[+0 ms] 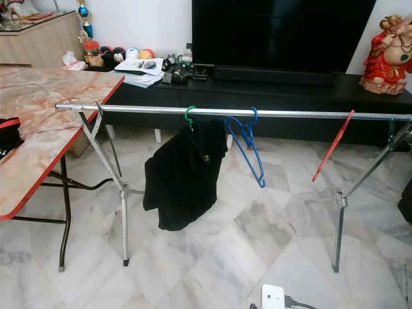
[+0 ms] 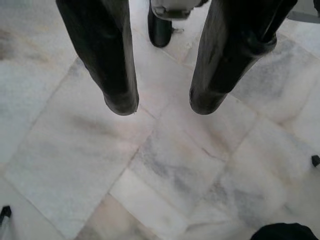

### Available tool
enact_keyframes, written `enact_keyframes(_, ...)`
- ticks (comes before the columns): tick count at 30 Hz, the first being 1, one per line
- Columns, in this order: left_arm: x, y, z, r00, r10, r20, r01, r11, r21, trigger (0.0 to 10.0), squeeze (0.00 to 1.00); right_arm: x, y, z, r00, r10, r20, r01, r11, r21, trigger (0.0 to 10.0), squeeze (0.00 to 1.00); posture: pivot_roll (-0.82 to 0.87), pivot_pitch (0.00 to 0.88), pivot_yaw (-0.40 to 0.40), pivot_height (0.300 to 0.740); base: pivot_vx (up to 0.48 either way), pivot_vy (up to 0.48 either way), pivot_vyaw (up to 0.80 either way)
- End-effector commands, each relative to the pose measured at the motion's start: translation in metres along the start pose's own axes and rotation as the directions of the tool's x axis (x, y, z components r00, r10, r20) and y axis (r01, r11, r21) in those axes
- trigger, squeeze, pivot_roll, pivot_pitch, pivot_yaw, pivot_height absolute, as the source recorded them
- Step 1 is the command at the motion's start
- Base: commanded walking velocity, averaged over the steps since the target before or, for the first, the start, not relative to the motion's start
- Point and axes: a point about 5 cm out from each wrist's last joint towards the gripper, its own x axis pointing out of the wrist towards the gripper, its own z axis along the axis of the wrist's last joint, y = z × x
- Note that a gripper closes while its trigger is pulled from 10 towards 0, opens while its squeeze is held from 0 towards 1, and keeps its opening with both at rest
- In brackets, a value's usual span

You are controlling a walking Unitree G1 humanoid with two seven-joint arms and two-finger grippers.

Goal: Hang hanger

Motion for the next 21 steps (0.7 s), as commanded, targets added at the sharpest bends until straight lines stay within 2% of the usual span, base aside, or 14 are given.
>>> enact_keyframes(1,0.000,-0.006,-0.006,0.999,-0.025,-0.028,0.025,1.000,0.002,10.0,0.00,-0.001,-0.002,-0.007,1.000,-0.001,-0.028,0.001,1.000,-0.007,10.0,0.00,0.15,0.000,-0.021,0.740,0.000,0.000,-0.77)
enact_keyframes(6,0.000,-0.005,-0.006,1.000,-0.015,-0.028,0.015,1.000,0.009,10.0,0.00,-0.001,0.000,-0.007,0.999,0.006,-0.033,-0.007,1.000,-0.011,10.0,0.00,0.15,0.000,-0.019,0.740,0.156,0.000,-0.77)
enact_keyframes(14,0.001,-0.004,0.001,1.000,-0.008,-0.014,0.009,0.999,0.049,10.0,0.00,0.000,0.004,-0.005,0.999,0.018,-0.036,-0.019,1.000,-0.015,10.0,0.00,0.15,0.000,-0.013,0.740,0.000,0.000,-0.76)
enact_keyframes(18,0.002,-0.003,0.005,1.000,-0.001,-0.012,0.001,0.999,0.040,10.0,0.00,0.001,0.005,-0.002,0.999,0.017,-0.033,-0.017,1.000,-0.007,10.0,0.00,0.15,0.000,-0.005,0.740,0.000,-0.375,-0.76)
enact_keyframes(21,0.002,-0.001,0.006,1.000,0.008,-0.013,-0.007,0.999,0.037,10.0,0.00,0.001,0.005,-0.001,0.999,0.011,-0.032,-0.011,1.000,0.009,10.0,0.00,0.15,0.000,0.004,0.740,0.000,0.000,-0.76)
